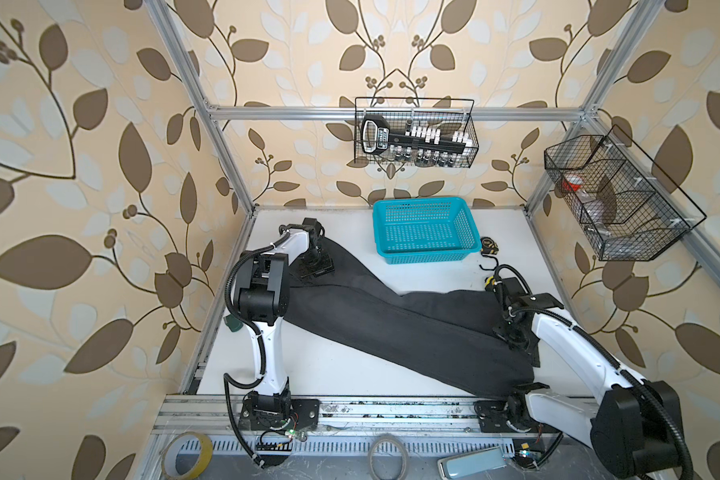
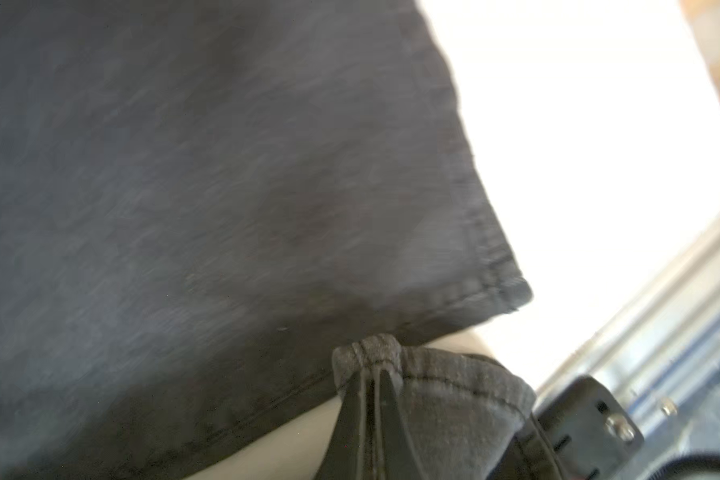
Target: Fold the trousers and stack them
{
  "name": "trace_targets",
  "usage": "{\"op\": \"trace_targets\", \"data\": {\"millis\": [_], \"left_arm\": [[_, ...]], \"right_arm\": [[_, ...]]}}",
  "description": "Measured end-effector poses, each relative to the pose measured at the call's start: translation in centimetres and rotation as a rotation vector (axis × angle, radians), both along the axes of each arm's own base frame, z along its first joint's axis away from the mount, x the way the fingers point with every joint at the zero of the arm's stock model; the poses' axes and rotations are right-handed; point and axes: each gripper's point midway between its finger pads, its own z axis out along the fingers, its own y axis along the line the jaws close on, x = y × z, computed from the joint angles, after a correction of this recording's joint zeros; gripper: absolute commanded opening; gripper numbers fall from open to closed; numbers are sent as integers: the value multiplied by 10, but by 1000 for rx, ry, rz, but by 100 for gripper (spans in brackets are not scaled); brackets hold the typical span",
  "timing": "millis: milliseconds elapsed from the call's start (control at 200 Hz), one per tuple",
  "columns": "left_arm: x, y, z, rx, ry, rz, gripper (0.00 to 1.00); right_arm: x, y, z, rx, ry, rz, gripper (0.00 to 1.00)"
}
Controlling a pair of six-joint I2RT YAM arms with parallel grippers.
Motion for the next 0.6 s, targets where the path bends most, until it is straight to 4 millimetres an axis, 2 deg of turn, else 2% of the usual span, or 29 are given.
{"op": "trace_targets", "data": {"millis": [100,155,205,455,600], "left_arm": [[0,1,0,3,-2,1,71],[0,1,0,3,-3,1,70],[0,1,0,4,-2,1,70],[-2,2,1,7,-8,4,71],[-5,8,2,8,4,16,73]], "right_arm": [[-9,-10,8,-36,14,-89,15],[-11,-14,11,-57,27,-123,20],[-9,-18,13,-79,34,-151,20],[-10,-42,-2,-139,84,-266,18],[-24,-64,-4,-179,114,-332,32]]}}
